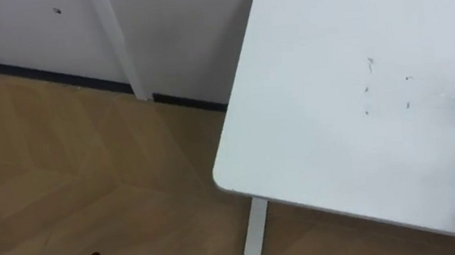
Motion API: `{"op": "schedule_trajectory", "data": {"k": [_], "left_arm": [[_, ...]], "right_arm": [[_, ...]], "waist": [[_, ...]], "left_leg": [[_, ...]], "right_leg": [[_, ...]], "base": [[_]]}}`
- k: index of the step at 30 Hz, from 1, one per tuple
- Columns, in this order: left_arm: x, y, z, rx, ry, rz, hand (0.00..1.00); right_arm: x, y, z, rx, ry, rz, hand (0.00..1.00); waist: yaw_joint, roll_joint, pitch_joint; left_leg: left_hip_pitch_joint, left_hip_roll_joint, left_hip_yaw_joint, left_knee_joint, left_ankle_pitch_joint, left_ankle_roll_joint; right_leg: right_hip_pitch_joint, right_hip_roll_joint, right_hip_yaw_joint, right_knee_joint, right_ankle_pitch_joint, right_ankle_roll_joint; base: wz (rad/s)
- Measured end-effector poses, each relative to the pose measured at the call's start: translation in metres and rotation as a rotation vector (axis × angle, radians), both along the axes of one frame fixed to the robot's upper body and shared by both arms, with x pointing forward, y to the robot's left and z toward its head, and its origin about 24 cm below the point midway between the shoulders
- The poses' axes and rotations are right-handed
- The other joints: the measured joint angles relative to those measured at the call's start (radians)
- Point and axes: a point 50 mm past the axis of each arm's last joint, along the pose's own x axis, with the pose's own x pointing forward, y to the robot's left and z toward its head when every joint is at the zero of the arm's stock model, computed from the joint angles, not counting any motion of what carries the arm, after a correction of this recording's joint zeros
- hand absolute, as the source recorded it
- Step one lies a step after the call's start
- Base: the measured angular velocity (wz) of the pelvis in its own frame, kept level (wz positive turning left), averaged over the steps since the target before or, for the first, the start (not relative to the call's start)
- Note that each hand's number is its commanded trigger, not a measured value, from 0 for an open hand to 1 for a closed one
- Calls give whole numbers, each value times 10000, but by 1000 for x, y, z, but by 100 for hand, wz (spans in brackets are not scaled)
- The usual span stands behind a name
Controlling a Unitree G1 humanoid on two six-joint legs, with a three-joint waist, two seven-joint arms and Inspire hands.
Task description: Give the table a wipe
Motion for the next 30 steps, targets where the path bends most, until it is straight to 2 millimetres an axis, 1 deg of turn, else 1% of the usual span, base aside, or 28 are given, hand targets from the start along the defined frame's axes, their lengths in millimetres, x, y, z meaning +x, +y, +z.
{"op": "schedule_trajectory", "data": {"k": [2,3,4,5,6,7,8,9,10,11,12,13,14,15,16,17,19,20,22,24,26,28,29,30], "left_arm": [[-1,-4,-2,-289,-9,253,0],[0,-5,-3,-323,-7,231,0],[-1,-7,-4,-352,97,123,0],[-3,-9,-5,-374,243,5,0],[-4,-10,-6,-395,337,-68,0],[-7,-12,-9,-480,530,-136,0],[-7,-13,-10,-516,669,-187,0],[-6,-14,-12,-545,802,-286,0],[-4,-14,-12,-548,845,-384,0],[0,-16,-12,-551,851,-578,0],[3,-17,-12,-553,815,-684,0],[7,-18,-12,-563,728,-765,0],[8,-18,-11,-577,704,-768,0],[7,-18,-12,-591,735,-755,0],[7,-19,-12,-626,752,-732,0],[2,-18,-13,-621,893,-690,0],[-3,-17,-14,-627,1075,-684,0],[-4,-17,-14,-668,1133,-718,0],[-4,-18,-14,-762,1171,-772,0],[3,-19,-13,-852,988,-825,0],[9,-18,-12,-821,818,-825,0],[10,-15,-10,-737,729,-860,0],[9,-14,-9,-682,683,-815,0],[8,-13,-9,-648,649,-809,0]], "right_arm": [[16,7,7,-571,89,449,100],[21,11,9,-756,136,652,100],[32,19,11,-1068,208,1084,100],[48,33,15,-1290,190,1714,100],[58,41,18,-1473,171,2146,100],[80,63,26,-1968,156,3233,100],[99,87,32,-2577,212,4520,100],[116,112,38,-3050,134,5656,100],[123,125,41,-3263,64,6165,100],[138,148,51,-3755,-34,7193,100],[144,159,55,-4030,-32,7668,100],[151,175,60,-4362,-10,8359,100],[155,188,61,-4371,-12,8807,100],[156,193,61,-4380,-10,8984,100],[158,201,62,-4358,51,9263,100],[161,206,65,-4408,90,9528,100],[163,209,67,-4375,178,9679,100],[164,209,69,-4237,132,9664,100],[164,208,69,-4047,105,9636,100],[164,204,68,-3881,89,9509,100],[162,199,64,-3506,51,9267,100],[157,191,59,-3200,-2,9123,100],[151,185,53,-2818,-113,8925,100],[148,182,52,-2647,-257,8775,100]], "waist": [[62,110,75],[109,124,79],[243,130,88],[294,142,91],[348,144,93],[459,136,108],[620,132,131],[682,137,148],[763,129,157],[992,112,180],[1105,106,203],[1319,74,224],[1585,34,246],[1747,24,245],[1996,21,247],[2087,18,258],[2223,-48,295],[2214,-92,326],[2196,-151,361],[2122,-146,369],[2086,-138,372],[1938,-142,357],[1908,-154,350],[1889,-160,343]], "left_leg": [[53,13,48,3,11,-8],[58,32,112,-15,15,-12],[70,69,200,-56,26,-26],[65,116,286,-60,29,-36],[55,138,332,-67,31,-43],[29,168,337,-101,50,-76],[43,187,269,-160,79,-124],[22,187,215,-145,106,-165],[-3,187,178,-141,130,-192],[-126,186,76,-169,184,-238],[-176,186,15,-186,214,-262],[-262,162,-177,-197,246,-297],[-254,168,-237,-209,249,-313],[-234,168,-243,-215,247,-315],[-215,161,-287,-217,246,-317],[-223,158,-344,-234,246,-317],[-248,146,-383,-245,234,-331],[-275,128,-457,-245,233,-332],[-301,128,-471,-230,233,-333],[-362,123,-498,-213,228,-328],[-383,155,-506,-199,220,-320],[-428,132,-519,-140,213,-307],[-429,79,-511,-131,212,-302],[-431,66,-515,-127,214,-298]], "right_leg": [[-68,-1,152,110,1,-16],[-120,4,228,132,7,-27],[-207,7,309,159,41,-79],[-277,45,427,169,61,-110],[-355,65,537,210,70,-127],[-490,100,657,269,93,-168],[-531,139,674,236,123,-217],[-543,146,585,255,97,-258],[-580,140,522,269,79,-280],[-697,153,446,279,58,-316],[-724,159,379,272,46,-336],[-723,170,206,238,9,-374],[-710,181,97,198,-36,-376],[-676,179,66,174,-50,-375],[-605,170,-39,125,-56,-369],[-564,172,-94,90,-67,-351],[-498,177,-168,53,-70,-346],[-485,184,-198,57,-69,-345],[-484,185,-256,60,-69,-345],[-503,166,-340,61,-69,-344],[-498,163,-335,62,-69,-344],[-494,154,-328,66,-72,-337],[-491,147,-324,62,-73,-325],[-487,144,-336,58,-74,-321]], "base": [[-20],[-39],[-42],[-45],[-47],[-45],[-26],[0],[22],[18],[34],[43],[40],[27],[23],[20],[11],[9],[7],[6],[5],[7],[4],[7]]}}
